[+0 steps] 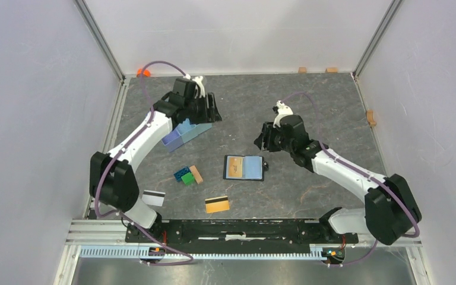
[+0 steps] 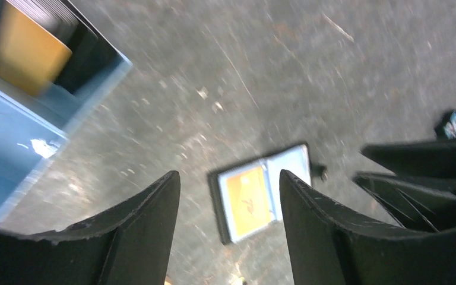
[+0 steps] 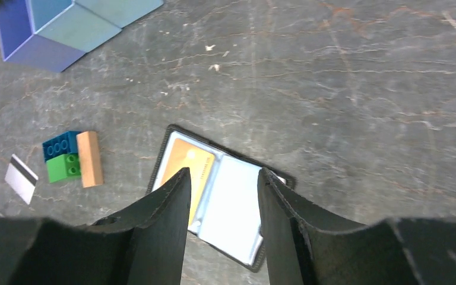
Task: Put the credit cards into the card holder
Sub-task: Pick up the credit card from the storage box.
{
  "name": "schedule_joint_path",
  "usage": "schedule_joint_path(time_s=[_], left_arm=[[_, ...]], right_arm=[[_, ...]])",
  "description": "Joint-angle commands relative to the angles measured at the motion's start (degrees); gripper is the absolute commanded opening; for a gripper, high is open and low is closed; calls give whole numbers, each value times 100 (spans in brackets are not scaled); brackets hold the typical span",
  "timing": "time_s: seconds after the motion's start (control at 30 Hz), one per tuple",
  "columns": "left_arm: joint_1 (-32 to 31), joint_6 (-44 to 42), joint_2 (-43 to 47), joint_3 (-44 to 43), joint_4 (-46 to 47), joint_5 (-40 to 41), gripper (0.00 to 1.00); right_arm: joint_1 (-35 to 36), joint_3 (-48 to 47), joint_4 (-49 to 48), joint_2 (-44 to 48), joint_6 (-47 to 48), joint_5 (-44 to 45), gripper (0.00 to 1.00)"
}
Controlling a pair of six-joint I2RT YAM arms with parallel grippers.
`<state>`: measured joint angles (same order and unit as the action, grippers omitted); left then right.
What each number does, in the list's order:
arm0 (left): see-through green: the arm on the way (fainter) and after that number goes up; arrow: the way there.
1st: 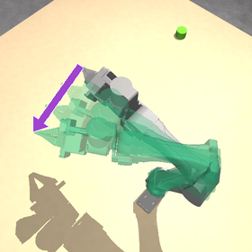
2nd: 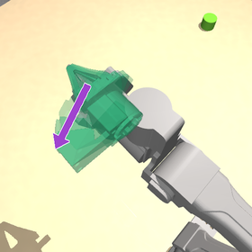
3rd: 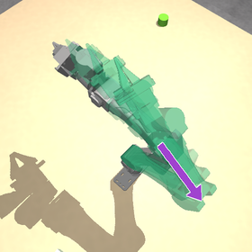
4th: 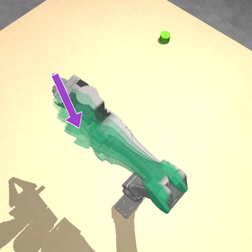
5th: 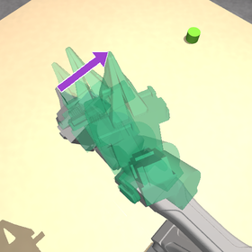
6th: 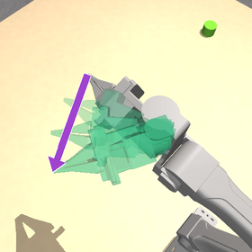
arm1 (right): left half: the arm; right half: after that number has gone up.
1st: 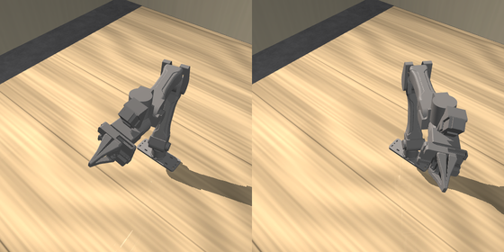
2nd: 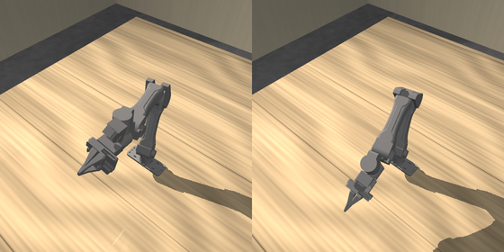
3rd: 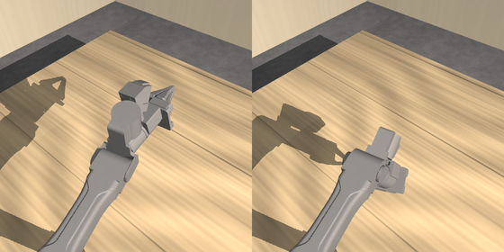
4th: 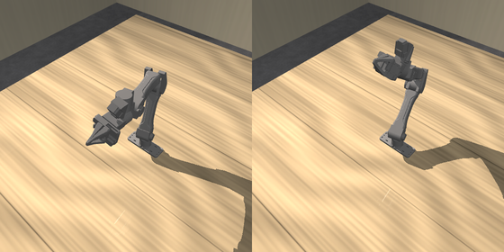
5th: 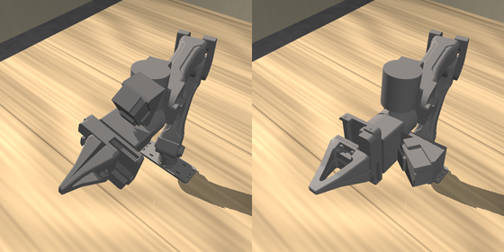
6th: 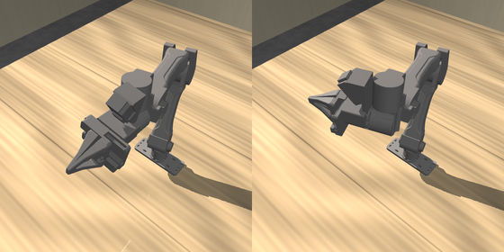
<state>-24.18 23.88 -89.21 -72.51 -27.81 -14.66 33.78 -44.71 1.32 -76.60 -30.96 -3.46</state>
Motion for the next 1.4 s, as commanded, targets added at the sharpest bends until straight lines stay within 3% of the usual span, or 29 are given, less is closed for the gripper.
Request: schedule_joint_path(time_s=[0.0, 0.23, 0.4, 1.13, 1.37], left_arm=[[202, -752, -597, -1081, -576, 984, 68], [308, -1167, -1769, -2284, -1081, 1866, 61], [369, -1298, -2326, -2670, -1231, 2265, 55], [548, -1544, -3113, -2999, -1270, 2344, 47], [549, -1592, -3022, -2943, -1262, 2476, 36]], right_arm=[[-292, 256, 130, 398, 462, -185, 50], [-481, 563, 38, 570, 477, -414, 50], [-528, 652, -33, 548, 473, -532, 49], [-548, 856, -296, 298, 327, -800, 48], [-545, 983, -403, 293, 262, -831, 48]])
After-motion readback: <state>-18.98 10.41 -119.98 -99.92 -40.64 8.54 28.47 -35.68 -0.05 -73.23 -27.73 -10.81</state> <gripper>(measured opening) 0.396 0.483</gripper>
